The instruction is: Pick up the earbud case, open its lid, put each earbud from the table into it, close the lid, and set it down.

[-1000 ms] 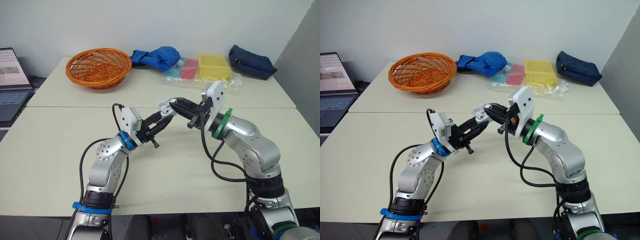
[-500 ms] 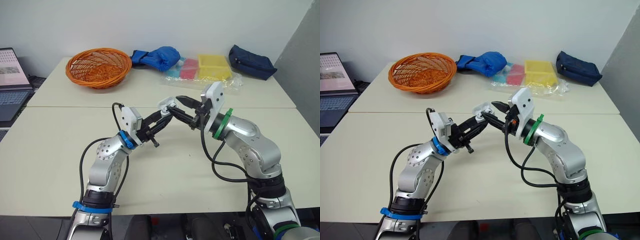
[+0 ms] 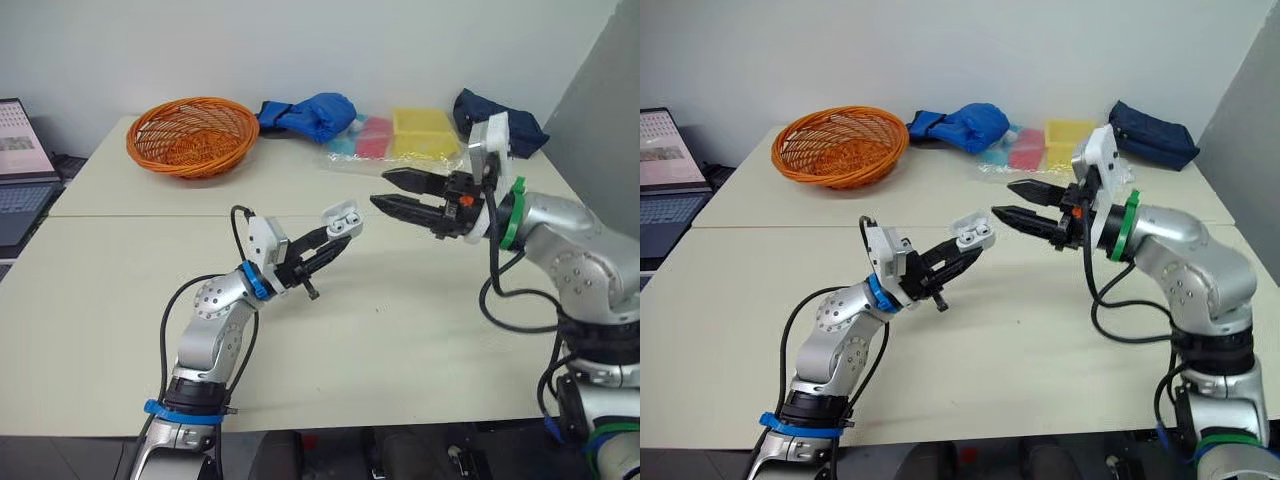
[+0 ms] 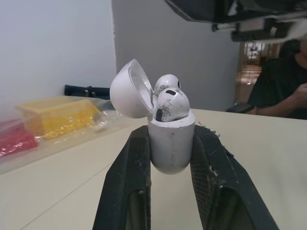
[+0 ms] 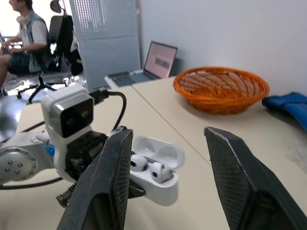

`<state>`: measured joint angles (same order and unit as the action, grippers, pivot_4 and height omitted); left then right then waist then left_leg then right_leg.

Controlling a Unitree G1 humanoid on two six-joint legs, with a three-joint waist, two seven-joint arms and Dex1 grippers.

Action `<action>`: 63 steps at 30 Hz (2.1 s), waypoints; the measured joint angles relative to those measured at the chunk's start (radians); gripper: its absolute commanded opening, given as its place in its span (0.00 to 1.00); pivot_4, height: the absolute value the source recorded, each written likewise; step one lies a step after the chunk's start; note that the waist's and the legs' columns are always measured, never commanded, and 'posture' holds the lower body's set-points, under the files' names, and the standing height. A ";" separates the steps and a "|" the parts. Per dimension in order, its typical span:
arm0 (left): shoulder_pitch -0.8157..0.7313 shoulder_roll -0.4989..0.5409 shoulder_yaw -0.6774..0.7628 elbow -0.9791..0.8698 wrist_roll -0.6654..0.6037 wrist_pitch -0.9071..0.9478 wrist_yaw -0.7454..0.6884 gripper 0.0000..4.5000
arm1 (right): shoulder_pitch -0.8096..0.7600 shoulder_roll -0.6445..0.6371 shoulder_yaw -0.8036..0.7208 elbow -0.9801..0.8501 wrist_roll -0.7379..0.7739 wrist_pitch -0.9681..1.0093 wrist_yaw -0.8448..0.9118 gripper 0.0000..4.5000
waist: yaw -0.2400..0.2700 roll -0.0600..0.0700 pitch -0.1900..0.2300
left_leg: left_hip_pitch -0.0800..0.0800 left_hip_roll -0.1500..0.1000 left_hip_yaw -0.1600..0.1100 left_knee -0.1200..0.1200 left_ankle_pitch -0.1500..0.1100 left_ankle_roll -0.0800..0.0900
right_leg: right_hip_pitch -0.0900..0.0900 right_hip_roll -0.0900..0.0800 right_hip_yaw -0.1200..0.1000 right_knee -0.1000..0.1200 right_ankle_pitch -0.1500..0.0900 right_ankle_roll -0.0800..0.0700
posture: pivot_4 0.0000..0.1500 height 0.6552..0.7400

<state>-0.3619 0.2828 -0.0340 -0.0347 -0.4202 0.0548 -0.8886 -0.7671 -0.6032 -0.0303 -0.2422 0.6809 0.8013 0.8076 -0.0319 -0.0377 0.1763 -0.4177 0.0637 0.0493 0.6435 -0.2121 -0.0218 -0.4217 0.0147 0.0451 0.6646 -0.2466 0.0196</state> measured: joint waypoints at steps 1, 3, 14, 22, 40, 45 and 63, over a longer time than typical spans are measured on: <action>0.001 0.003 -0.002 0.001 0.001 -0.003 -0.008 0.17 | -0.034 -0.021 0.026 0.057 -0.030 -0.012 0.024 0.35 | -0.001 0.000 0.000 | 0.000 0.000 0.000 0.000 0.000 0.000 | 0.000 0.000 0.000 0.000 0.000 0.000 | 1.00 1.00; 0.003 0.005 -0.007 0.002 0.003 -0.011 -0.020 0.17 | -0.074 -0.039 0.070 0.148 -0.096 -0.045 0.054 0.19 | 0.000 0.000 0.000 | 0.000 0.000 0.001 0.000 0.000 0.000 | 0.000 0.000 0.000 -0.001 0.000 0.000 | 1.00 1.00; 0.006 0.003 -0.021 0.000 0.004 -0.021 -0.024 0.17 | -0.207 0.102 0.248 0.405 -0.308 -0.111 0.068 0.01 | 0.001 0.000 0.000 | -0.003 0.000 0.001 -0.001 0.000 0.000 | -0.003 0.000 0.001 -0.001 0.000 0.000 | 1.00 1.00; 0.028 0.005 -0.028 -0.003 0.004 -0.021 -0.023 0.17 | -0.215 0.112 0.284 0.343 -0.314 -0.081 0.151 0.01 | 0.002 0.000 0.000 | -0.003 0.000 0.001 -0.001 0.000 0.000 | -0.003 0.000 0.000 -0.001 0.000 0.000 | 1.00 1.00; 0.001 -0.004 -0.027 0.014 0.006 -0.018 -0.014 0.17 | -0.102 -0.003 0.272 0.089 -0.351 -0.062 0.153 0.01 | 0.003 0.000 0.000 | -0.003 0.000 0.001 -0.001 0.000 0.000 | -0.003 -0.001 0.000 -0.001 0.000 0.000 | 1.00 1.00; -0.012 -0.011 -0.026 0.015 0.002 -0.005 -0.003 0.17 | -0.078 0.002 0.252 0.065 -0.357 -0.083 0.120 0.01 | 0.002 0.000 0.000 | -0.002 0.000 0.000 -0.001 0.000 0.000 | -0.002 0.000 0.000 0.000 0.000 0.000 | 1.00 1.00; -0.181 0.131 -0.002 0.000 -0.253 0.665 0.001 0.17 | 0.190 -0.087 -0.026 0.001 -0.217 -0.288 0.230 0.86 | 0.001 0.000 0.000 | -0.003 0.000 -0.002 0.000 0.000 0.000 | -0.001 0.000 -0.002 -0.001 0.000 0.000 | 1.00 1.00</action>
<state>-0.5428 0.4134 -0.0365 -0.0350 -0.6732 0.7197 -0.8877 -0.5766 -0.6900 -0.0564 -0.2414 0.4635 0.5135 1.0380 -0.0307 -0.0372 0.1767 -0.4203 0.0632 0.0472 0.6430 -0.2122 -0.0216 -0.4229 0.0147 0.0434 0.6635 -0.2470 0.0200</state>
